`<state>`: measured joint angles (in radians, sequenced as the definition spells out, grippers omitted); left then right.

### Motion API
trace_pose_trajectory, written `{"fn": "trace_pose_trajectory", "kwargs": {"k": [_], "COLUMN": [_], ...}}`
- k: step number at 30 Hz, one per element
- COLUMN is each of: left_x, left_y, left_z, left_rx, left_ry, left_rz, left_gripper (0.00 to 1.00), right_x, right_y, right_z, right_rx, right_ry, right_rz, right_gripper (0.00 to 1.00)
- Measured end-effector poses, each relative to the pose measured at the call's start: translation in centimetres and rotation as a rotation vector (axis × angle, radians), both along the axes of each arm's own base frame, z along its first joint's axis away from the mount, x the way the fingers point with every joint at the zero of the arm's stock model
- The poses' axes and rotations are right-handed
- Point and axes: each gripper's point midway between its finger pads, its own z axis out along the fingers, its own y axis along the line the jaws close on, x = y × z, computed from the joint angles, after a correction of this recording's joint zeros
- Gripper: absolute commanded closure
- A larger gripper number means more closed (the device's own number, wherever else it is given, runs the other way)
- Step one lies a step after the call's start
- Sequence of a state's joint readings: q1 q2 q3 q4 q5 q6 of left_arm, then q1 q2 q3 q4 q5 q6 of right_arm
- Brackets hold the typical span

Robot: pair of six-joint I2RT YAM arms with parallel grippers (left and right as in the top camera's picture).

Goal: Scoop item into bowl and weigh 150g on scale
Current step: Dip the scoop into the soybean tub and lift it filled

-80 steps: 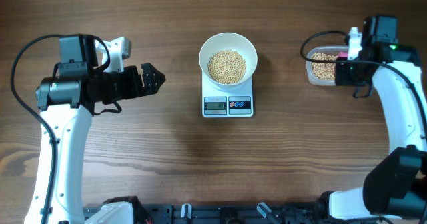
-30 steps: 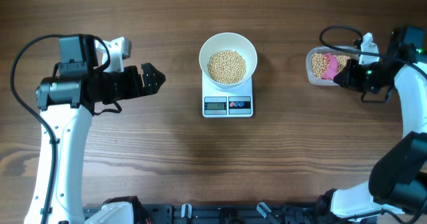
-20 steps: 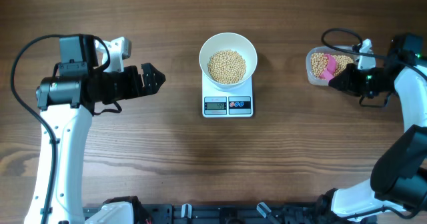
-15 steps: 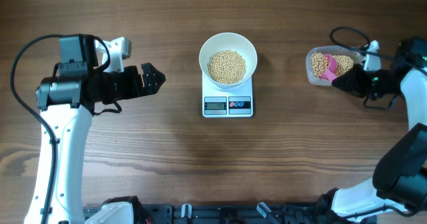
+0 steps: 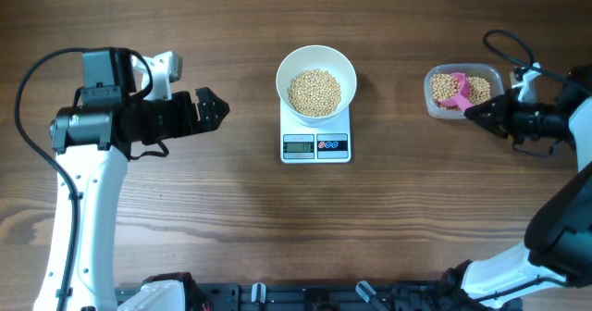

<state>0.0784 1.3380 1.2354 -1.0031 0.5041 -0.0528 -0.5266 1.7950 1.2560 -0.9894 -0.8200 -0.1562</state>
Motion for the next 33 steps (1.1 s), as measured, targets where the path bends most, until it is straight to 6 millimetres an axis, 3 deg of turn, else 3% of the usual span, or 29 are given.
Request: {"fn": "trace_pose_trajectory", "kwargs": {"k": [5,17,33], "left_x": [0.0,0.0,0.0], "left_y": [0.0,0.0,0.0], "left_z": [0.0,0.0,0.0], "left_rx": [0.0,0.0,0.0], "left_ry": [0.0,0.0,0.0], "left_rz": [0.0,0.0,0.0], "left_gripper": [0.0,0.0,0.0], "right_x": [-0.1,-0.9,-3.5], "right_y": [-0.7,-2.9,-4.1], "right_z": [-0.3,0.0,2.5], "right_rx": [0.094,0.139,0.28], "right_ry": [0.01,0.006,-0.077], "right_rz": [-0.046,-0.126,-0.156], "right_gripper": [0.96,0.96,0.96]}}
